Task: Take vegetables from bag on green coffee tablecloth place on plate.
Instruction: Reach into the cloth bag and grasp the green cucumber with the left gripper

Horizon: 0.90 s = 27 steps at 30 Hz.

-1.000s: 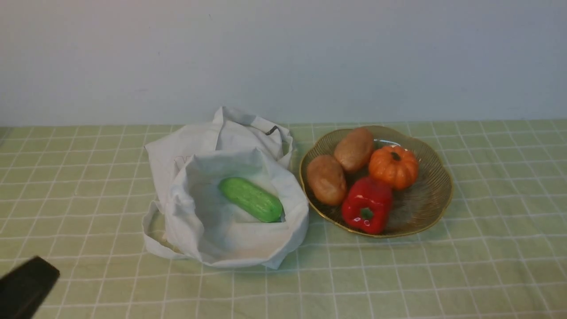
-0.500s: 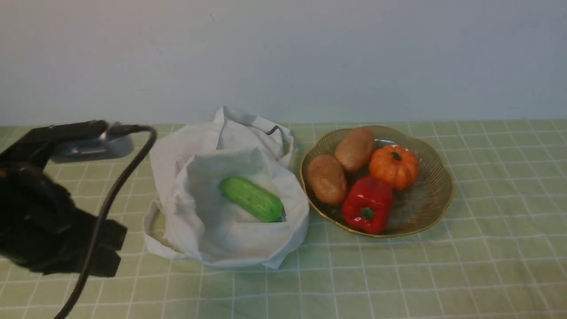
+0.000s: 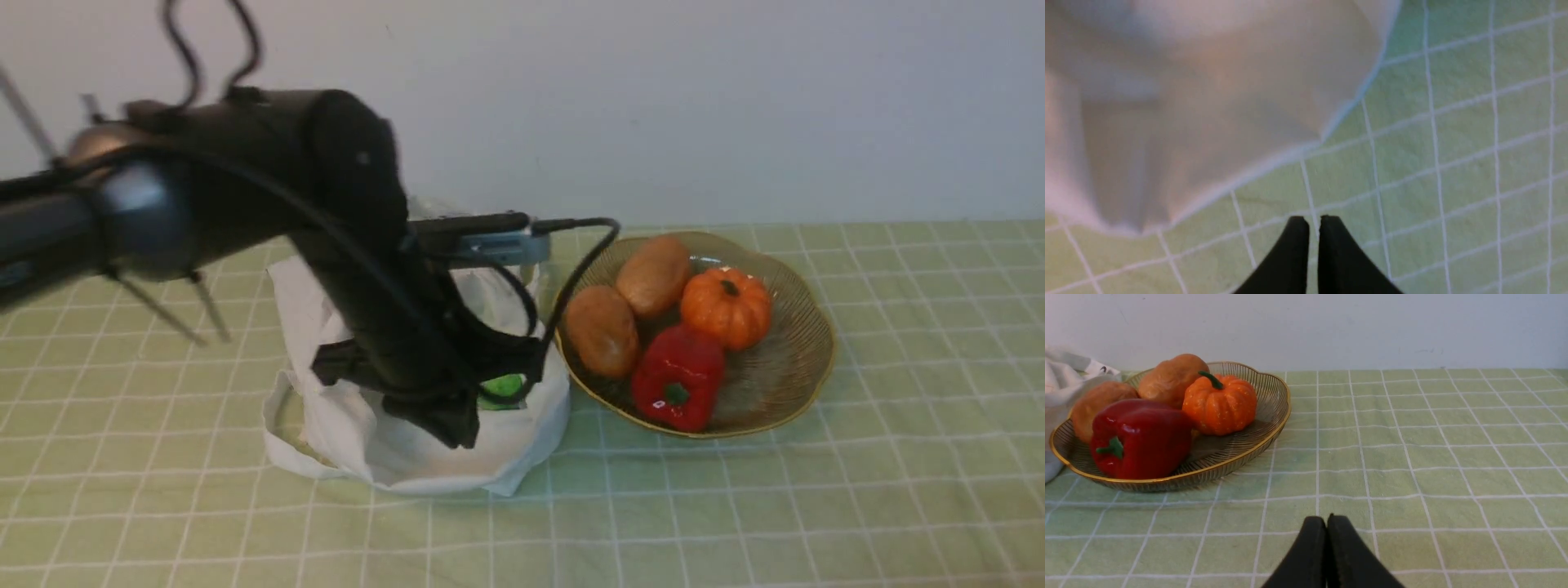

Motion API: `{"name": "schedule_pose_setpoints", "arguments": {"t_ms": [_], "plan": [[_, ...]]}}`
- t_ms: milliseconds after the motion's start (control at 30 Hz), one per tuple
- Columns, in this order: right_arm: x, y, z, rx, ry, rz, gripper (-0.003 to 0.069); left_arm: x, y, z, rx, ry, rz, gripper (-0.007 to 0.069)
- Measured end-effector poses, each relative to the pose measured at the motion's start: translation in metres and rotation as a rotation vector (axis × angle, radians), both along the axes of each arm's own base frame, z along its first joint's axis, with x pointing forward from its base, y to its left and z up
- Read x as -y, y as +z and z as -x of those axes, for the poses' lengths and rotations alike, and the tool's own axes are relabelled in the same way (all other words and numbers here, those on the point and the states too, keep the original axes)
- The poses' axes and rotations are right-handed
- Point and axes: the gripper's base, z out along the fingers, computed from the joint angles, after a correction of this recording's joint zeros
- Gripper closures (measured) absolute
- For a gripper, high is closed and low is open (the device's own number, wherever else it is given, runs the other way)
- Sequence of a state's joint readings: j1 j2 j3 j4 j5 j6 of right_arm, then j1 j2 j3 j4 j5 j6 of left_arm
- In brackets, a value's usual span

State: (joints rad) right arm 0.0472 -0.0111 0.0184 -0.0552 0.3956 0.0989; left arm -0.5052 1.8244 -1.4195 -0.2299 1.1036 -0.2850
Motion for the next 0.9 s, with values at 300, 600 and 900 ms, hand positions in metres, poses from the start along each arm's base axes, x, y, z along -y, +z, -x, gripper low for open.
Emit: {"name": "schedule_pose_setpoints", "arguments": {"t_ms": [300,600,900], "plan": [[0.0,0.0,0.0,0.0,0.0,0.0,0.0674,0.033,-0.036,-0.072,0.053,0.009,-0.188,0.0288],[0.0,0.0,0.0,0.0,0.0,0.0,0.0674,0.026,-0.048,-0.085,0.071,0.315,-0.277,0.0175],[0.0,0.0,0.0,0.0,0.0,0.0,0.0674,0.027,-0.059,-0.092,0.07,0.635,-0.245,0.0174]]}}
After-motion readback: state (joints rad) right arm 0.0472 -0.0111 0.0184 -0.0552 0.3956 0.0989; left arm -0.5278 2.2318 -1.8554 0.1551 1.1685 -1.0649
